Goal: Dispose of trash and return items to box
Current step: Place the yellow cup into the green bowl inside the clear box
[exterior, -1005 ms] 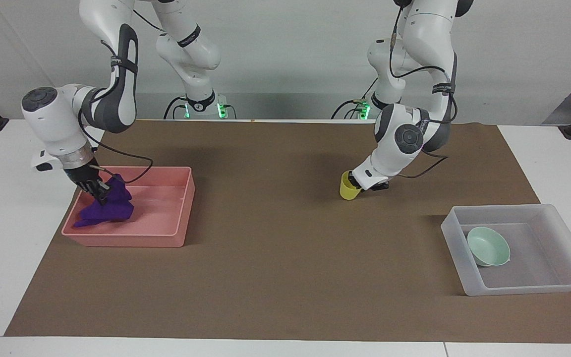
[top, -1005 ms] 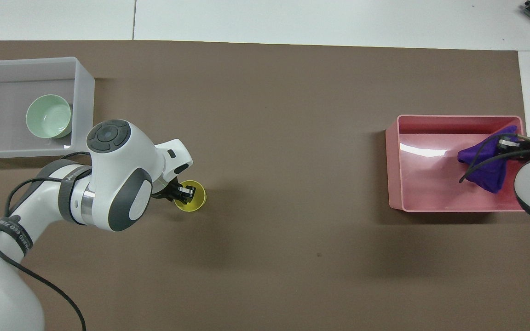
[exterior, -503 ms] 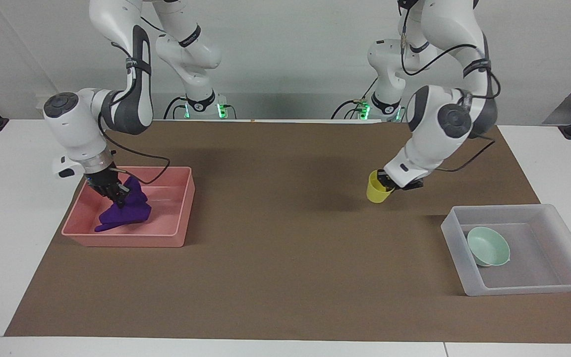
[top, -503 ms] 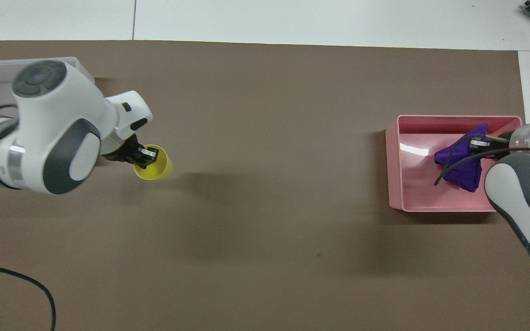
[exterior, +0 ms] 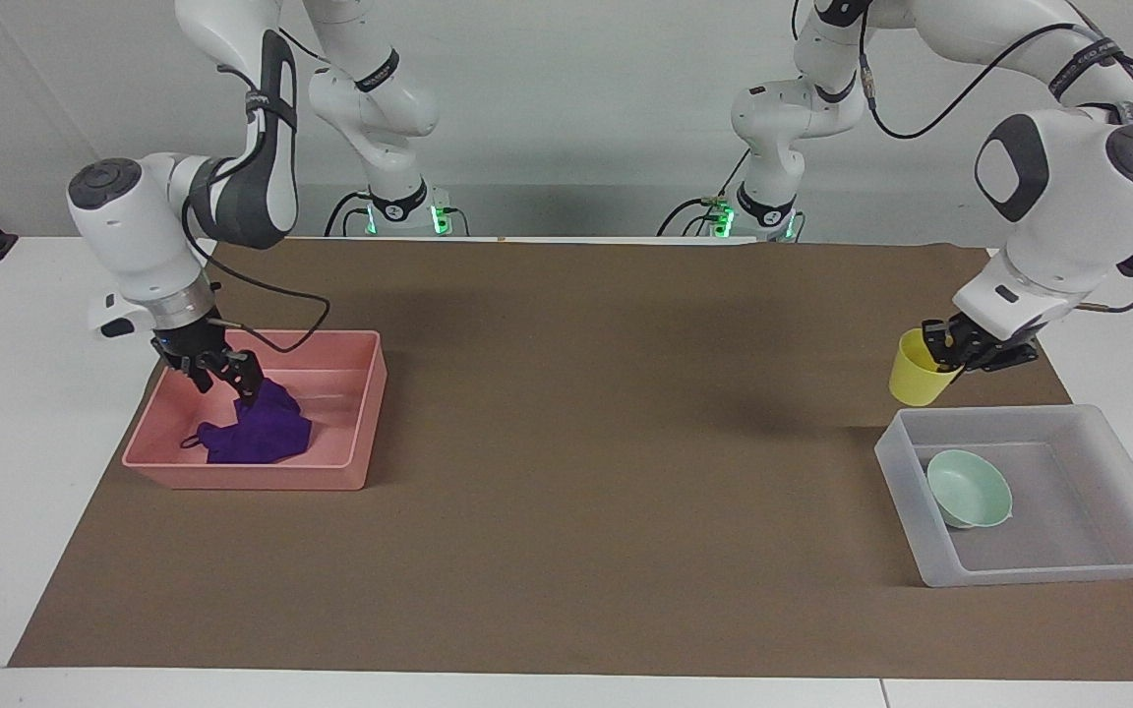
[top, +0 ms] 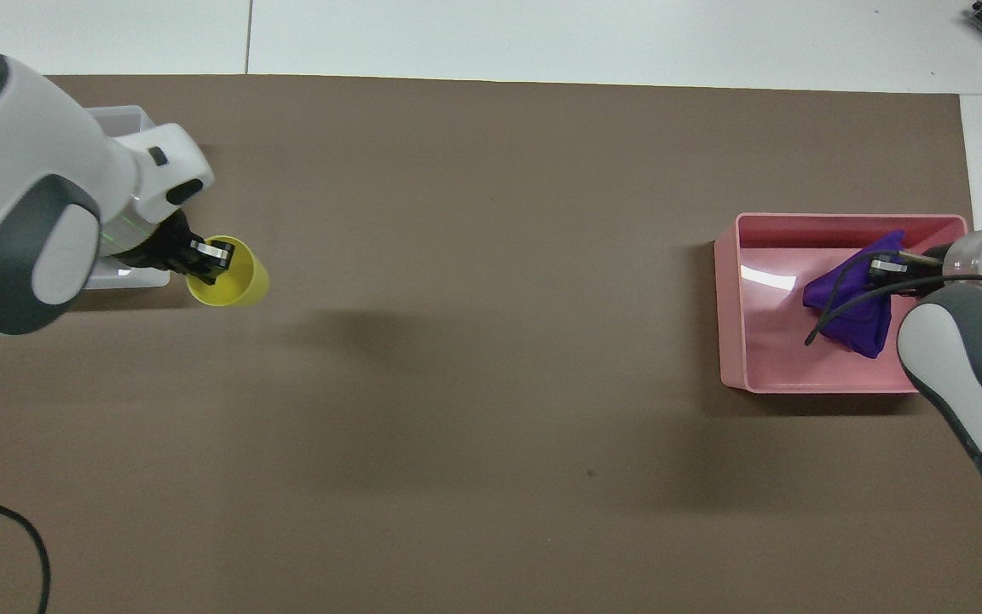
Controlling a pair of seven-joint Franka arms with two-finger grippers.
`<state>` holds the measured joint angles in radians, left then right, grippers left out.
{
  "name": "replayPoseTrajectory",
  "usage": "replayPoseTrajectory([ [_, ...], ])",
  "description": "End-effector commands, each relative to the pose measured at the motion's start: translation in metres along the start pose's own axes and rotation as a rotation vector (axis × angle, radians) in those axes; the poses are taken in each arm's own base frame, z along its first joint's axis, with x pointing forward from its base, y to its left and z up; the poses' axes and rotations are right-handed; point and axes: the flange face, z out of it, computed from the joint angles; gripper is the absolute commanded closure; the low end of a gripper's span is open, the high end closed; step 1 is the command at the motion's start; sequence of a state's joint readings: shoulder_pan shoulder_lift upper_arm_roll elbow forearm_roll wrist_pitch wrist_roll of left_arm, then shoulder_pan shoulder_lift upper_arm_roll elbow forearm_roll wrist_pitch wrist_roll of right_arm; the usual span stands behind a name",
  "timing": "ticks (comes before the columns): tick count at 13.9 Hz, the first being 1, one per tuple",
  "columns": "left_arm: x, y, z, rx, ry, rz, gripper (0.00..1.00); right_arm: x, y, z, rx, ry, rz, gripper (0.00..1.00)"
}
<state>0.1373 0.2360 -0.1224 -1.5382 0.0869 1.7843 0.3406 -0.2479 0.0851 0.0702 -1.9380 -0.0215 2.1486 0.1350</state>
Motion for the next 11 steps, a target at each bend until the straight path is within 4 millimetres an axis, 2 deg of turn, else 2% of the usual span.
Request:
replayPoseTrajectory([
  [1,0.025,-0.052,0.038,0.042,0.067,0.044,1.00,-0.001,-0.024,-0.062,-0.008,-0.011,0.038,0.00],
  [3,0.040,-0.066,0.074,0.054,0.115,0.060,1.00,0.002,-0.042,-0.107,-0.006,-0.019,0.041,0.00],
  [4,0.041,-0.076,0.087,0.056,0.122,0.048,1.00,0.001,-0.052,-0.126,-0.007,-0.031,0.031,0.00],
  [6,0.044,-0.079,0.096,0.059,0.132,0.061,1.00,-0.005,-0.073,-0.157,-0.007,-0.046,0.046,0.00],
  [7,0.044,-0.081,0.112,0.047,0.113,0.059,1.00,-0.007,-0.083,-0.169,-0.006,-0.051,0.046,0.00],
  [9,0.036,-0.093,0.131,0.020,0.086,0.030,1.00,-0.014,-0.100,-0.183,-0.011,-0.074,0.015,0.00],
  [11,0.034,-0.094,0.138,0.010,0.070,0.022,1.00,-0.019,-0.114,-0.180,-0.015,-0.088,-0.010,0.00],
])
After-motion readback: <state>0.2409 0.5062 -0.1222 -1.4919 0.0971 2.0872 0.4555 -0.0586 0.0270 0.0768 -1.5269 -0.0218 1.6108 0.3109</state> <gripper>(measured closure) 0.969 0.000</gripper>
